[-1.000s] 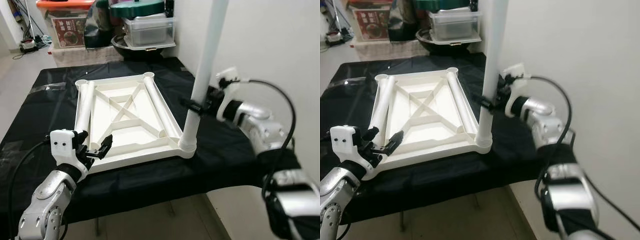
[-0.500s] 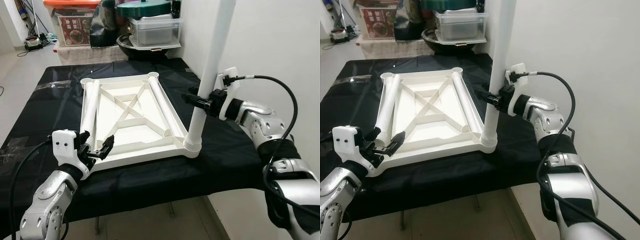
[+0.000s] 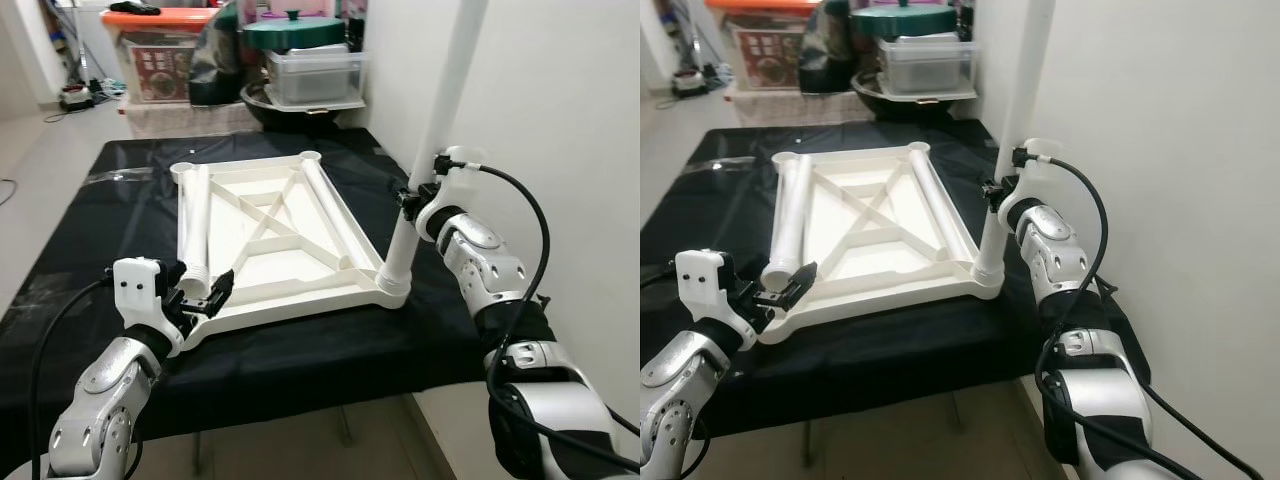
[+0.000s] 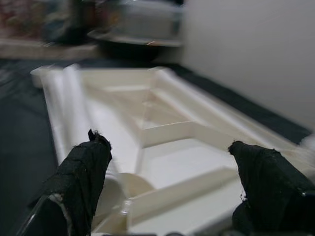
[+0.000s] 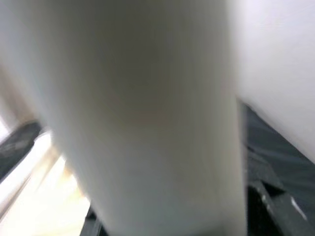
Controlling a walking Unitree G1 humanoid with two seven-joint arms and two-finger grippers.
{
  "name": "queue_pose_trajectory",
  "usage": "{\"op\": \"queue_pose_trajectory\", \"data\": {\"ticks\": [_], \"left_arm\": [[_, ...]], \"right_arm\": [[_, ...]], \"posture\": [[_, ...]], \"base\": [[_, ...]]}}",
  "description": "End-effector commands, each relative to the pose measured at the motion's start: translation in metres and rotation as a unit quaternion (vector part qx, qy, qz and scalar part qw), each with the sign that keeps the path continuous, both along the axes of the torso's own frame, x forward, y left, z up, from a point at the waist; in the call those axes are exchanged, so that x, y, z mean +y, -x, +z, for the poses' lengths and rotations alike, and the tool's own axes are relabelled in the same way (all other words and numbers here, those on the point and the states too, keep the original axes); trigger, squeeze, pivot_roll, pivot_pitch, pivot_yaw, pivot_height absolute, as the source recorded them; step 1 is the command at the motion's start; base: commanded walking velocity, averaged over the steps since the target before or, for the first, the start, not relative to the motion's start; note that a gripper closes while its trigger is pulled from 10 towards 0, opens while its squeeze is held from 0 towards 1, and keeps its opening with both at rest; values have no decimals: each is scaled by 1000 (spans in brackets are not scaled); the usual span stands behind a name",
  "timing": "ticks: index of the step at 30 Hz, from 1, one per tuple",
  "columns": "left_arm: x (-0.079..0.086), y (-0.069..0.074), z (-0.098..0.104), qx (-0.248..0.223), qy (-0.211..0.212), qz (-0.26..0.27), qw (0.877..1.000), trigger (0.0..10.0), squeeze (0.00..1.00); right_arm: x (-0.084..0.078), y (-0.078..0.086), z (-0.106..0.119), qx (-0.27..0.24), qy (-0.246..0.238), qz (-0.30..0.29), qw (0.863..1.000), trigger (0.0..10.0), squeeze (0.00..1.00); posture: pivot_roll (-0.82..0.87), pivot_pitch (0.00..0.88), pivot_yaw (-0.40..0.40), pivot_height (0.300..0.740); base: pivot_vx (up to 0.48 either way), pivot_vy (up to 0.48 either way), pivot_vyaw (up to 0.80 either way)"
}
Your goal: Building children table
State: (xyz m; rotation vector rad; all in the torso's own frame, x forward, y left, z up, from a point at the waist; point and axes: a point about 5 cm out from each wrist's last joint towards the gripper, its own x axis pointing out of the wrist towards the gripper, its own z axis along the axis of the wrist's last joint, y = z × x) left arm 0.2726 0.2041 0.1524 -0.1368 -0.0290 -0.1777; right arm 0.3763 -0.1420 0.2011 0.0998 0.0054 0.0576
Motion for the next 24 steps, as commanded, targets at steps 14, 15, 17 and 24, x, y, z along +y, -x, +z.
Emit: {"op": "queue_pose_trajectory", "data": {"ticks": [14, 15, 17, 24], "left_arm": [[3, -8, -16, 54, 16, 4, 998, 10000, 0], [3, -8, -16, 54, 18, 1, 998, 10000, 0], [3, -8, -16, 54, 19, -2, 998, 10000, 0], [1, -10, -17, 54, 20, -12, 998, 10000, 0]], "right_arm": [[47, 0, -3, 59, -71, 138, 986, 10000, 910], [47, 0, 9, 29, -75, 220, 972, 10000, 0], [47, 2, 16, 8, -77, 277, 958, 10000, 0], [29, 16, 23, -31, -15, 436, 899, 10000, 0]], "posture": [[31, 0, -48, 740], [32, 0, -48, 740], [32, 0, -48, 740], [31, 0, -48, 740]], "base": [[0, 0, 0], [0, 0, 0], [0, 0, 0], [0, 0, 0]]}}
